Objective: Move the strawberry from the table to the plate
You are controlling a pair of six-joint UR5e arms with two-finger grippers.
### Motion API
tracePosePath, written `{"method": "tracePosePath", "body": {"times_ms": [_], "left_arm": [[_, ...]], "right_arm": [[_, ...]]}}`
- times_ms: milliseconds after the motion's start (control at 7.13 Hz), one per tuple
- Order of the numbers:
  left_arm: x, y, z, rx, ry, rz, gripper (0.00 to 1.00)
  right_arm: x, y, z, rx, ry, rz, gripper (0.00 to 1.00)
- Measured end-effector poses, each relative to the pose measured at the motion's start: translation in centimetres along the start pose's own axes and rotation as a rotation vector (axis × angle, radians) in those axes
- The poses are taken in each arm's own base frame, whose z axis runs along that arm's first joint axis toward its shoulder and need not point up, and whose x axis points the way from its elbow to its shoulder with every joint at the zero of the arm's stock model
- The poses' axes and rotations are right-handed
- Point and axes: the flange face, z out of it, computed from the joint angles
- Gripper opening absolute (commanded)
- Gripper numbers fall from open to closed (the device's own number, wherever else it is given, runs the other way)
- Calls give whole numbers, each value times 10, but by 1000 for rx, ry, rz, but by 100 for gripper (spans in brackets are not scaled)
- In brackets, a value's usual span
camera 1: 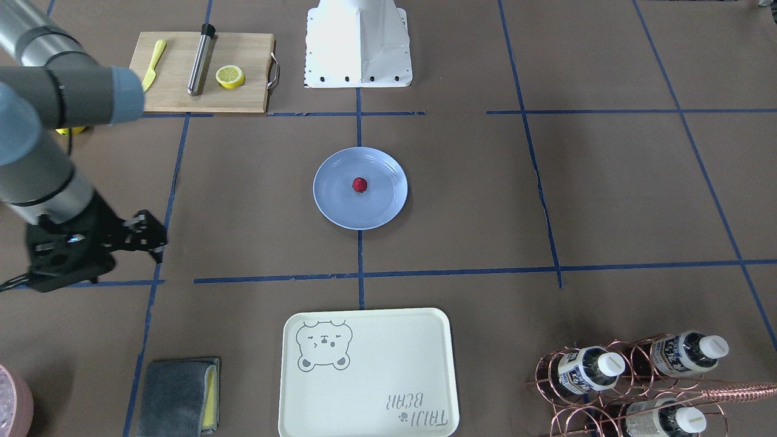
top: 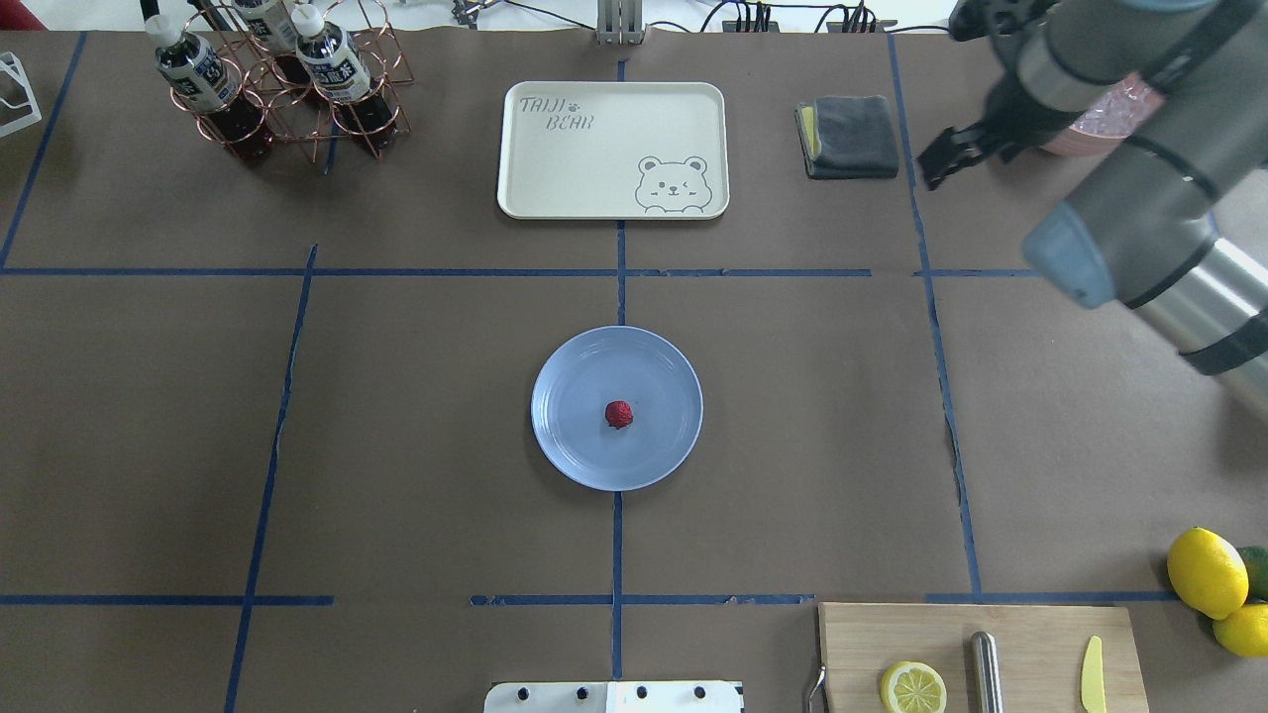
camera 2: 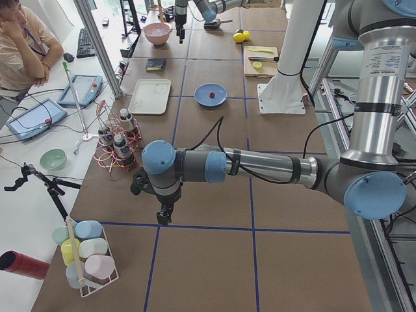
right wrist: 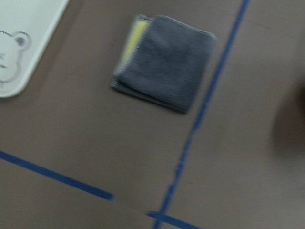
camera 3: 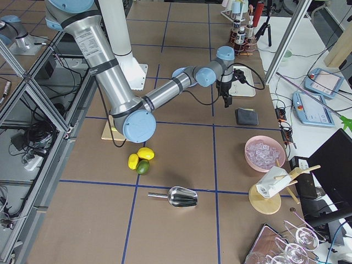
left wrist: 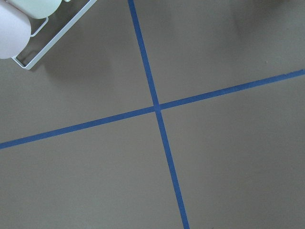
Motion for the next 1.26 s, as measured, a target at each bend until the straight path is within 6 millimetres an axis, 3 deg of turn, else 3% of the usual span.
{"method": "tracePosePath", "body": {"times_ms": [140,280,561,701,841,1262], "left_arm": [[-1,1,1,-1,2,-2,100],[-1,4,2,-2,6,-5,100],[-2,9,4,-5,10,-8,100],[-2,10,4,-5,11,-8,100],[0,10,3,-2,10,-5,100],[5,11,-2,5,7,5,100]], "right_arm": [[88,29,-16,-10,36,-53,100],[158,61,-32,-27,70,-96,100],[247,138,-38,-83,94,-41,100],[279,182,-35,-109,99,35,100],[297,214,-34,-116,79,131,100],[302,242,-30,-78,6,300,100]]}}
